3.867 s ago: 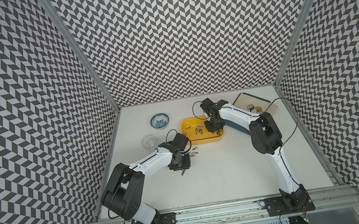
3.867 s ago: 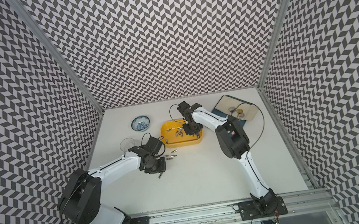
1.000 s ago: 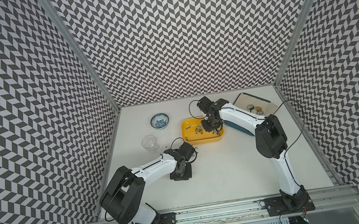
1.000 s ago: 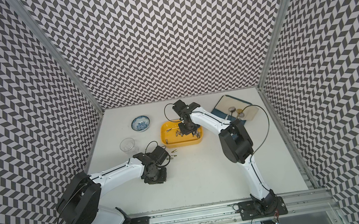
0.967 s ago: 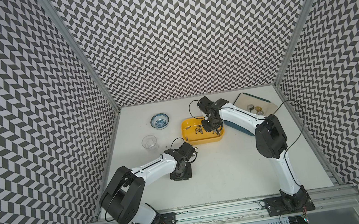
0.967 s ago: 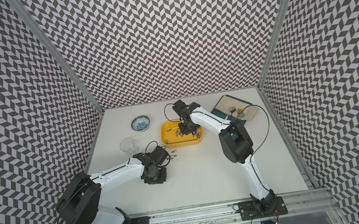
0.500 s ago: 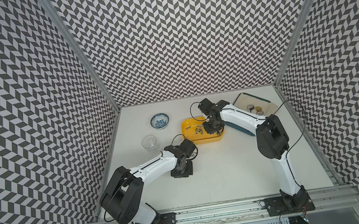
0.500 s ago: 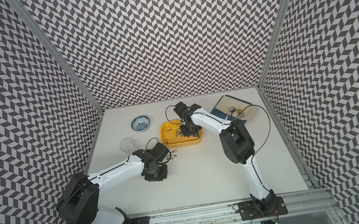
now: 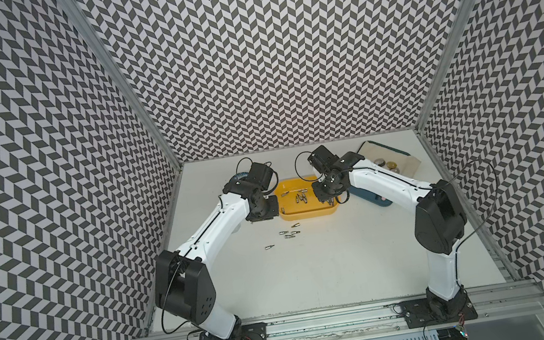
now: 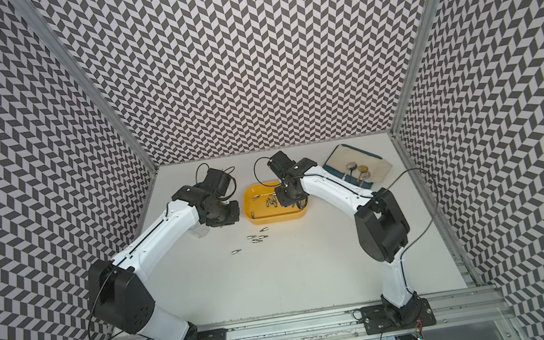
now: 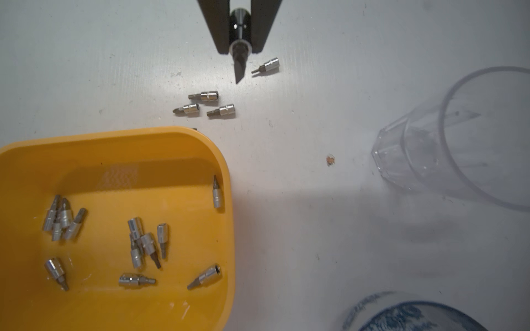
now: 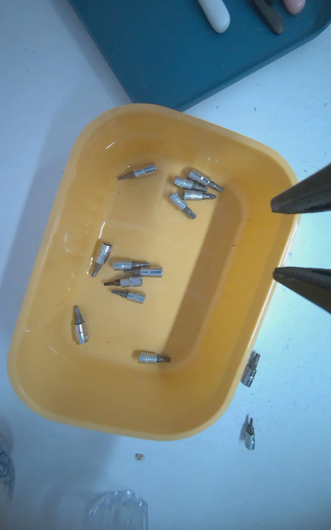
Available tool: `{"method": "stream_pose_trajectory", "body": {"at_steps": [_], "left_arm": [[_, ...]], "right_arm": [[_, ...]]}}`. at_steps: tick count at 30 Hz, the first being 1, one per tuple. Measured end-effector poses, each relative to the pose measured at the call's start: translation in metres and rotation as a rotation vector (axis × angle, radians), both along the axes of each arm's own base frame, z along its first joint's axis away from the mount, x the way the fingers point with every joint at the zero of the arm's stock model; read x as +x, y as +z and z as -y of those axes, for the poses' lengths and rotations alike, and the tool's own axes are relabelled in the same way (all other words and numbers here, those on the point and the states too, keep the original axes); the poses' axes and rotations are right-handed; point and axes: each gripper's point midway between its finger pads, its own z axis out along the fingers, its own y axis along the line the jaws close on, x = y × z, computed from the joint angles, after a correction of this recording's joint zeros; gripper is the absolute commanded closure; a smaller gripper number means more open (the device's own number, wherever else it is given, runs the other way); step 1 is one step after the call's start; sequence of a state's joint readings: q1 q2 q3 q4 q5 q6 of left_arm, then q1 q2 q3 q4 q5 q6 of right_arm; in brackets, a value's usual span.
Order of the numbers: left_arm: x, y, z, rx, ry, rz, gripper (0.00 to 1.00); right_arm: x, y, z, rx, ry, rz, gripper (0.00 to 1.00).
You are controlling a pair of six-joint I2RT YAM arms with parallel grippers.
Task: Put the bit on the desktop into the storage box
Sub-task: Place the screwdriver bit in the storage box.
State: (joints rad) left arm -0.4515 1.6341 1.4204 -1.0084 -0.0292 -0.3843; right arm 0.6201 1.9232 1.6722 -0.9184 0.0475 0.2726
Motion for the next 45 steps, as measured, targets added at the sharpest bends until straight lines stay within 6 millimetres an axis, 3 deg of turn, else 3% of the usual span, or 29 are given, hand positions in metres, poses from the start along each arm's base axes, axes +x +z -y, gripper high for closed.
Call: {"method": "stream_pose_trajectory", "body": {"at_steps": [6, 12, 17, 28, 36, 45], "left_arm": [[0.037, 0.0, 0.022, -0.02, -0.067, 0.004, 1.0], [0.062, -0.017, 0.043, -0.017, -0.112, -0.007, 1.0], [0.071, -0.035, 0.059, -0.004, -0.142, -0.025, 1.0], [0.082, -0.08, 0.099, 0.042, -0.205, -0.036, 1.0], [0.085, -0.107, 0.097, 0.105, -0.196, -0.053, 1.0], [0.094, -0.11, 0.092, 0.142, -0.177, -0.023, 1.0]], "right_arm": [[-0.019, -0.007, 0.013, 0.002, -0.024, -0.017, 0.64], [-0.031, 0.006, 0.018, 0.043, -0.035, -0.003, 0.64], [-0.041, 0.011, 0.024, 0.058, -0.04, 0.006, 0.64], [-0.052, 0.002, 0.03, 0.053, -0.048, -0.026, 0.64], [-0.054, 0.013, 0.03, 0.074, -0.047, -0.005, 0.64], [-0.059, 0.008, 0.033, 0.067, -0.046, -0.02, 0.64]]}}
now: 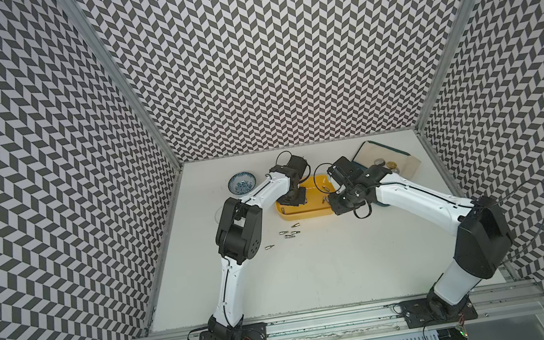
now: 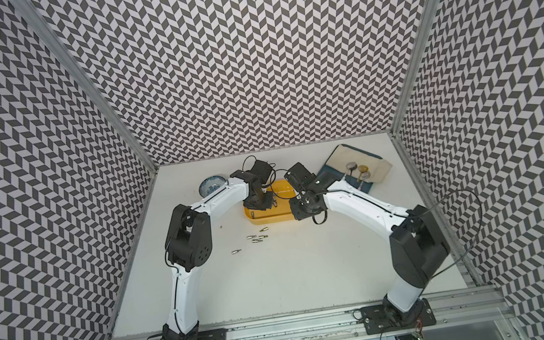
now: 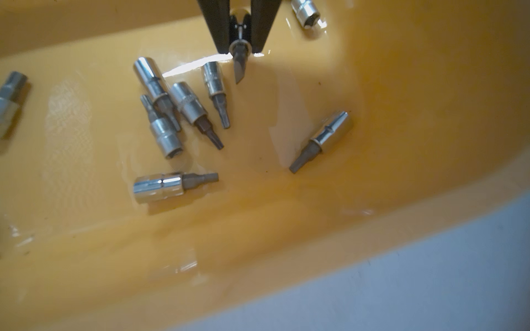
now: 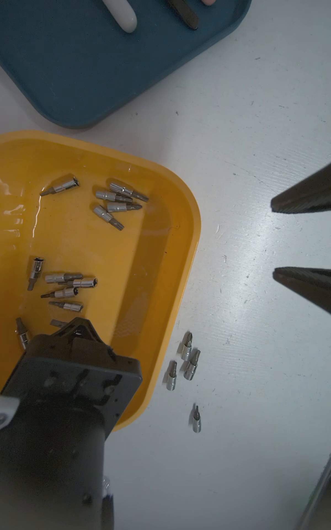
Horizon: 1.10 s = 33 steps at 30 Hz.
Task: Put the bit on the desktop into the storage box
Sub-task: Place the screwdriver bit in the storage box.
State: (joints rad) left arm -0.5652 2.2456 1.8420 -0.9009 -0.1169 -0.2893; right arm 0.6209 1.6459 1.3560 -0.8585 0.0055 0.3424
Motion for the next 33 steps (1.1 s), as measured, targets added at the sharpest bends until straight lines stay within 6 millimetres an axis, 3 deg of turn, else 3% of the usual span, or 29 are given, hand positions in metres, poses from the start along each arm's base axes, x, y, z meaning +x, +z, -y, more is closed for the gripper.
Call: {"method": "stream_pose_trajectory", "body": {"at_steps": [13, 20, 24, 28, 33], "left_arm": [[0.012, -0.011, 0.001, 0.016, 0.009, 0.013, 0.99], [0.013, -0.01, 0.002, 0.015, 0.009, 0.016, 0.82], [0.013, -0.008, 0.002, 0.01, 0.008, 0.015, 0.78], [0.017, 0.011, 0.003, -0.013, 0.012, 0.037, 0.76], [0.027, 0.065, -0.001, -0.071, 0.028, 0.117, 0.72]], "right_arm": [[-0.007, -0.002, -0.008, 0.002, 0.021, -0.005, 0.64], [-0.011, -0.001, -0.018, 0.011, 0.044, 0.002, 0.64], [-0.014, -0.001, -0.023, 0.018, 0.052, 0.007, 0.64], [-0.016, -0.004, -0.026, 0.019, 0.055, 0.004, 0.64], [-0.019, -0.003, -0.03, 0.023, 0.062, 0.004, 0.64]]}}
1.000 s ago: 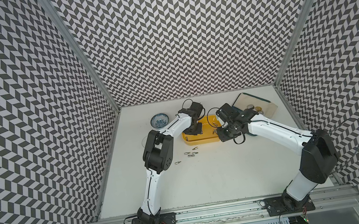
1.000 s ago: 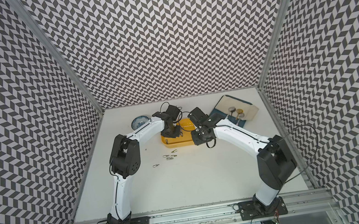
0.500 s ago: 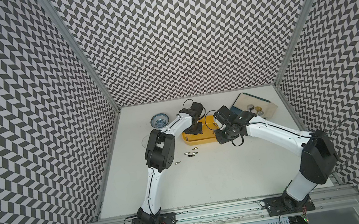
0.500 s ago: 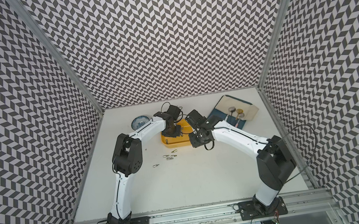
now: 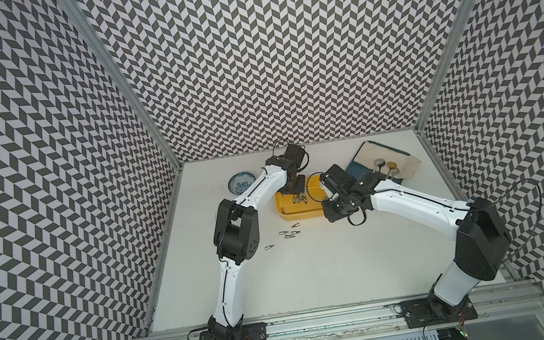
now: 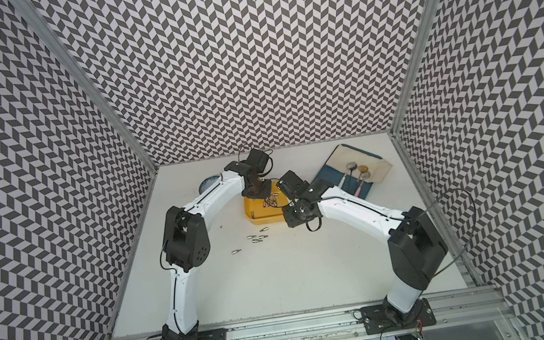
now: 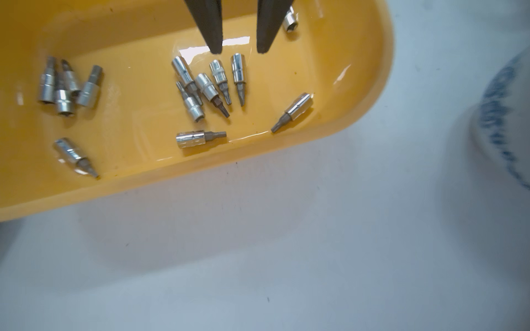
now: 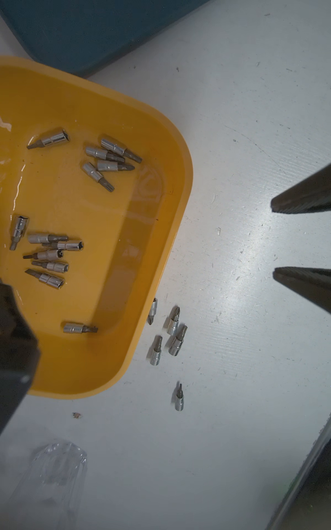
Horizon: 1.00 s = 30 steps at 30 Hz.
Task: Put the bit on the desktop into the storage box
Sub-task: Place the screwdriver bit in the storage box, then pick up the screwdriver bit from the center of the board.
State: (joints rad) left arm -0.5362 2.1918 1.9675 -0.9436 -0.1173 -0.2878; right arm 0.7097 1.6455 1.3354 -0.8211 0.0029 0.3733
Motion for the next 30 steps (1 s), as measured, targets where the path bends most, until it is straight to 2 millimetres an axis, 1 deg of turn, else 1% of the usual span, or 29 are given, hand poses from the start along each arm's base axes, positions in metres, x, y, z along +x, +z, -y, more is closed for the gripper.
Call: {"method": "stream_pose_trajectory", "body": {"at_steps": [4, 6, 8, 10, 13, 16, 17, 18, 22, 24, 25, 30], "left_arm": [[0.001, 0.053, -0.025, -0.041, 0.044, 0.069, 0.68], [-0.004, 0.076, -0.038, -0.056, 0.063, 0.104, 0.67], [-0.016, 0.094, -0.057, -0.061, 0.09, 0.126, 0.67], [-0.033, 0.103, -0.071, -0.06, 0.106, 0.13, 0.66], [-0.059, 0.105, -0.089, -0.057, 0.127, 0.11, 0.64], [-0.081, 0.102, -0.108, -0.063, 0.149, 0.083, 0.63], [-0.088, 0.101, -0.118, -0.069, 0.165, 0.074, 0.62], [-0.093, 0.101, -0.126, -0.08, 0.182, 0.07, 0.62], [-0.11, 0.107, -0.174, -0.129, 0.287, 0.08, 0.6], [-0.117, 0.11, -0.192, -0.149, 0.331, 0.089, 0.59], [-0.121, 0.112, -0.199, -0.159, 0.348, 0.094, 0.58], [-0.132, 0.111, -0.215, -0.211, 0.374, 0.088, 0.57]], "right_arm": [[-0.007, 0.0, -0.008, 0.001, 0.022, -0.001, 0.63], [-0.011, -0.002, -0.013, -0.001, 0.038, -0.005, 0.62], [-0.014, -0.006, -0.02, -0.007, 0.056, -0.011, 0.62], [-0.016, -0.01, -0.029, -0.013, 0.074, -0.017, 0.61], [-0.018, -0.014, -0.048, -0.016, 0.111, -0.02, 0.6], [-0.02, -0.016, -0.077, -0.012, 0.168, -0.01, 0.59], [-0.021, -0.017, -0.087, -0.01, 0.191, -0.005, 0.58], [-0.022, -0.018, -0.097, -0.01, 0.214, 0.0, 0.58], [-0.029, -0.028, -0.135, -0.016, 0.323, 0.021, 0.56], [-0.032, -0.034, -0.151, -0.02, 0.375, 0.03, 0.55], [-0.034, -0.038, -0.157, -0.022, 0.401, 0.033, 0.55], [-0.04, -0.051, -0.178, -0.033, 0.496, 0.046, 0.53]]}}
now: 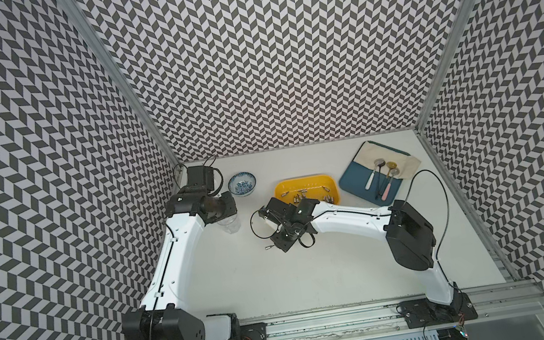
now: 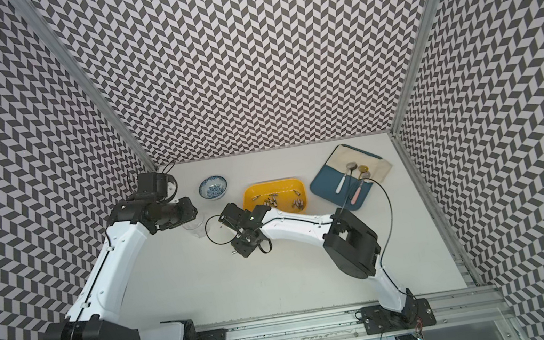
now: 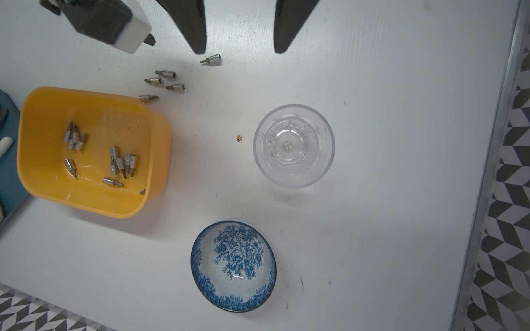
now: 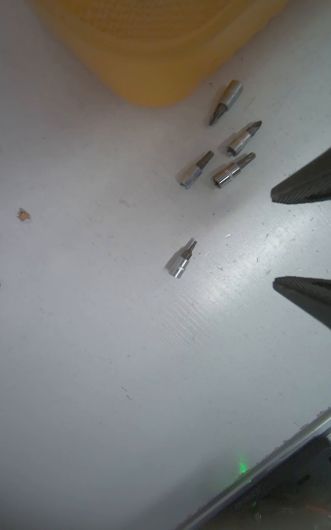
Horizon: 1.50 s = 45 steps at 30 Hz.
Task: Put the bit on the desktop into the storage box
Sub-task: Pick up the screwdriver bit from the center of the board.
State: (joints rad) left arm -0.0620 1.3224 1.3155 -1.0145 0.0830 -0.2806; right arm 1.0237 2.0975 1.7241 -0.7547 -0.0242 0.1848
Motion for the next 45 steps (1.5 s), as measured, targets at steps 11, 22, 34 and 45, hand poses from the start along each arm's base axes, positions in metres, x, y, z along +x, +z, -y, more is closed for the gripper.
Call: {"method": "stream_pose_trajectory", "body": {"at_steps": [11, 22, 34, 45], "left_arm": [[-0.002, -0.001, -0.005, -0.044, -0.007, -0.003, 0.56], [-0.006, -0.003, -0.006, -0.049, -0.006, -0.004, 0.56], [-0.009, -0.005, -0.005, -0.053, -0.011, -0.009, 0.56], [-0.009, -0.005, -0.005, -0.053, -0.011, -0.007, 0.56]], "right_arm": [[0.001, -0.031, -0.026, -0.058, 0.129, 0.044, 0.53], [0.012, -0.045, -0.046, -0.095, 0.178, 0.106, 0.53], [0.015, -0.057, -0.042, -0.14, 0.192, 0.119, 0.53], [0.017, -0.059, -0.047, -0.138, 0.209, 0.121, 0.55]]}}
